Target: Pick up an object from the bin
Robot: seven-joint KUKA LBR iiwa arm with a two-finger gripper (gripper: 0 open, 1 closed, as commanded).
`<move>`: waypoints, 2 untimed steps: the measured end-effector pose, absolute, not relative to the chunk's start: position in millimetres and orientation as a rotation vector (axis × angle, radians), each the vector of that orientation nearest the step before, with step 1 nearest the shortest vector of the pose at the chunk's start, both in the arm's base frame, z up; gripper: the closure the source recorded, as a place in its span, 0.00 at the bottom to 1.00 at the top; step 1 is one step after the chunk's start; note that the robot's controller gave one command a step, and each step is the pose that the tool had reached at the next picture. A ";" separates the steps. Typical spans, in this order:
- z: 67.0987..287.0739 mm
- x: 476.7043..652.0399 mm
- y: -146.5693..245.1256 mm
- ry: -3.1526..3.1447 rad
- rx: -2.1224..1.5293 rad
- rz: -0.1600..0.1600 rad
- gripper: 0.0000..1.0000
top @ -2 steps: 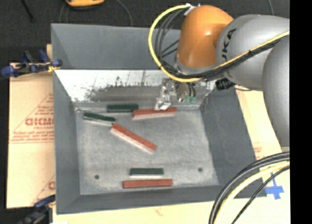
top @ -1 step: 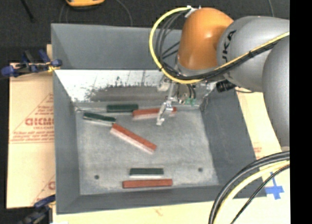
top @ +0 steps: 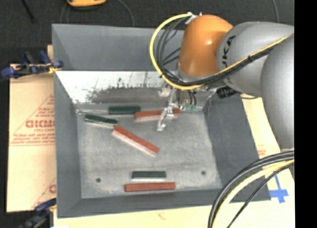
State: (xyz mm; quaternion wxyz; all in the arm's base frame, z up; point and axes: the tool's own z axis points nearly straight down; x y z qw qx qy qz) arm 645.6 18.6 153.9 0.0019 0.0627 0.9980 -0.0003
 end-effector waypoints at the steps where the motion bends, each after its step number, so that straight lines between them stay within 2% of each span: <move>1: 81.1 646.6 31.8 3.123 0.319 0.006 1.00; 2: 81.2 646.8 31.8 3.122 0.318 0.006 1.00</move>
Offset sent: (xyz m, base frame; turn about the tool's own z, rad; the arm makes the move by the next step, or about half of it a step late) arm 0.0000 0.0000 0.0000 0.0000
